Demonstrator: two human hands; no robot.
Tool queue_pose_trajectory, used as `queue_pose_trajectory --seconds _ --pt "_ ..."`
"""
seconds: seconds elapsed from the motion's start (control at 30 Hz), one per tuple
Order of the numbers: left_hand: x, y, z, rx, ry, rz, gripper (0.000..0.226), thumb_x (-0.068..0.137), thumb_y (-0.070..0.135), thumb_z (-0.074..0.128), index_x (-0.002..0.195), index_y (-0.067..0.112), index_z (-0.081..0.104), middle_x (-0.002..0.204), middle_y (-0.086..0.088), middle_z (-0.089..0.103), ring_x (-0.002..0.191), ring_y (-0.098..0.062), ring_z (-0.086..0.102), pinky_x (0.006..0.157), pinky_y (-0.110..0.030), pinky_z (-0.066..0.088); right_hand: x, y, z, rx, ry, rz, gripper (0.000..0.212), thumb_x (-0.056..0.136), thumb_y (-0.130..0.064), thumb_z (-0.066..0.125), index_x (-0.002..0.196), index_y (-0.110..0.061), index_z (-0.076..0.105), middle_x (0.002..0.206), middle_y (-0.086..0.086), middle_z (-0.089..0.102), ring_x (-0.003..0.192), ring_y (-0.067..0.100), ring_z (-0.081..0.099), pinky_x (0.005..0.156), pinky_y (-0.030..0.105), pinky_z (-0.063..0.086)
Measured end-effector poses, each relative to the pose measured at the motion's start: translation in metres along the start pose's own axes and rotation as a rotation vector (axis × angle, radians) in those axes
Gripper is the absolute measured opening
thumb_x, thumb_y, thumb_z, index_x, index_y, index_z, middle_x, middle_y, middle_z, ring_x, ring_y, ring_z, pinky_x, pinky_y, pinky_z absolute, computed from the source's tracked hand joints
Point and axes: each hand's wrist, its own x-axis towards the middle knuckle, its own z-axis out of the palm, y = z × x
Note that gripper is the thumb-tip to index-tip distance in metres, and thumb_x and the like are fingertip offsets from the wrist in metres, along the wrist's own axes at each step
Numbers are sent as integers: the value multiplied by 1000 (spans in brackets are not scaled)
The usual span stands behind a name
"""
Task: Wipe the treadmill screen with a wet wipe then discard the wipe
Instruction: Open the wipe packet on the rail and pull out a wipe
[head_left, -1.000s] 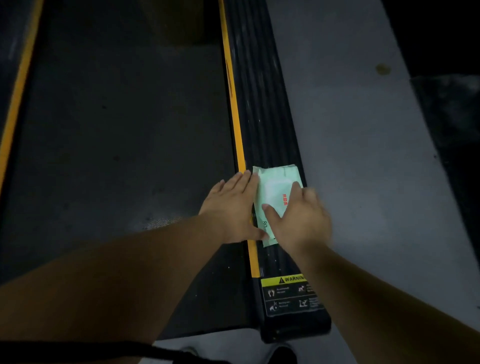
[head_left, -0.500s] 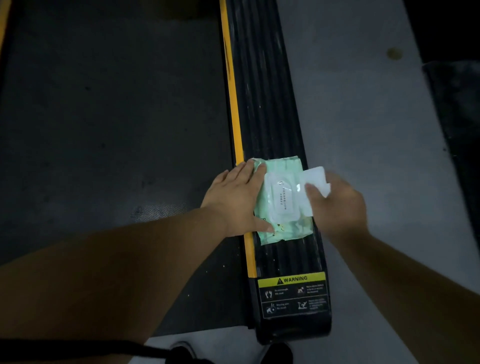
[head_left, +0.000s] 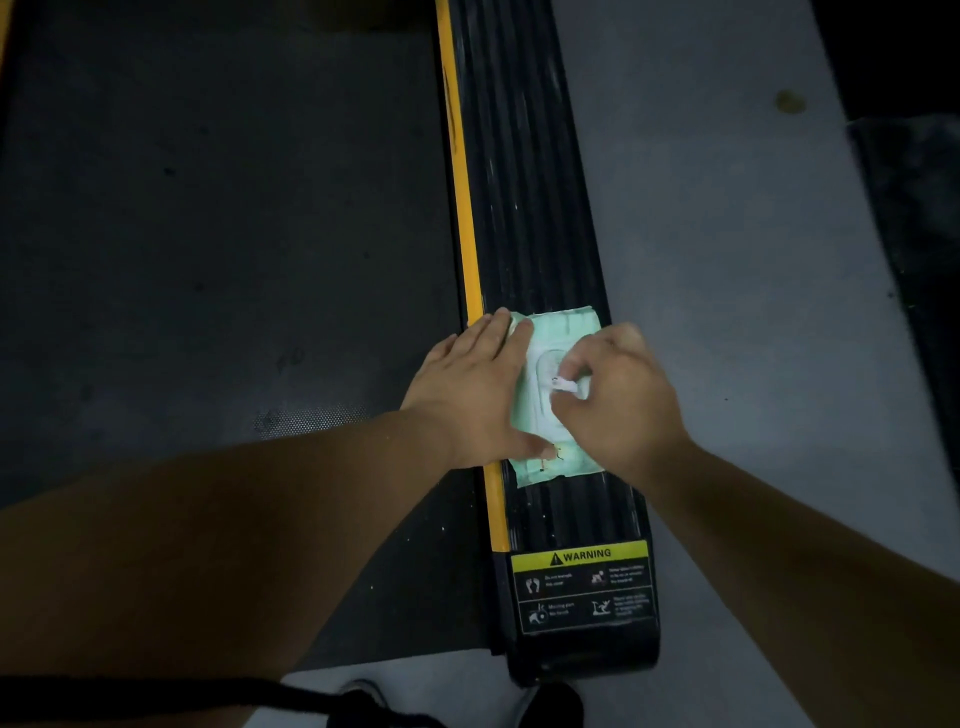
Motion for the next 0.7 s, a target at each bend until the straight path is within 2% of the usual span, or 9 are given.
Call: queue_pose_trajectory --seconds 0.1,0.17,0.27,0.3,0.37,0.43,0.53,0.6,0.7 --pt "0 0 1 -1 4 -3 134 71 83 66 163 22 -9 172 -4 -14 158 -18 -9 128 -44 5 -11 5 -4 48 1 -33 17 81 -15 75 81 -23 60 102 -5 55 97 20 55 77 37 50" --pt "0 0 2 -6 9 -8 133 72 82 67 163 22 -9 172 -3 -14 158 -18 -9 128 -44 5 -21 6 -5 43 -9 -68 13 84 -28 72 80 -23 61 89 -8 59 87 15 54 68 34 44" --pt "0 2 2 -6 7 -12 133 72 82 67 163 22 -10 172 -3 -14 158 -18 -9 128 -44 5 -21 4 -1 34 94 -43 37 99 -43 56 70 -21 54 62 -5 56 62 16 53 57 34 40" --pt "1 2 2 -6 5 -17 134 72 82 67 163 22 -10 172 -3 -15 158 -18 -9 128 -44 4 -16 4 0 43 116 -13 35 101 -42 55 75 -19 56 61 -3 59 58 18 56 56 34 43" --pt "1 1 2 -5 -3 -21 134 72 82 67 163 22 -10 172 -2 -15 158 -18 -9 128 -43 4 -8 0 -3 19 68 26 16 99 -36 61 103 -20 60 71 -3 67 65 21 64 61 35 53" --pt "2 1 3 -4 -1 -23 133 72 82 67 163 23 -11 172 -2 -16 158 -18 -10 128 -43 4 -4 -3 -3 -52 -3 1 29 93 -29 64 121 -25 57 77 -4 69 73 20 65 67 36 55" --pt "3 1 3 -9 0 -28 133 72 82 67 163 23 -10 172 -2 -16 158 -18 -10 128 -44 4 -2 -3 1 -131 1 -90 14 93 -25 65 107 -23 65 83 -2 66 80 22 62 65 37 52" --pt "3 2 4 -15 6 -30 133 72 82 67 163 24 -11 172 -2 -16 158 -17 -11 128 -43 3 -1 0 4 -72 60 -121 1 93 -18 67 93 -19 68 82 -1 60 76 22 58 60 36 49" --pt "4 3 5 -12 25 -25 130 72 84 65 162 30 -11 172 -3 -15 158 -18 -12 128 -45 3 -3 3 3 -6 117 -133 6 93 -12 68 88 -16 69 82 -1 58 70 20 55 59 39 51"
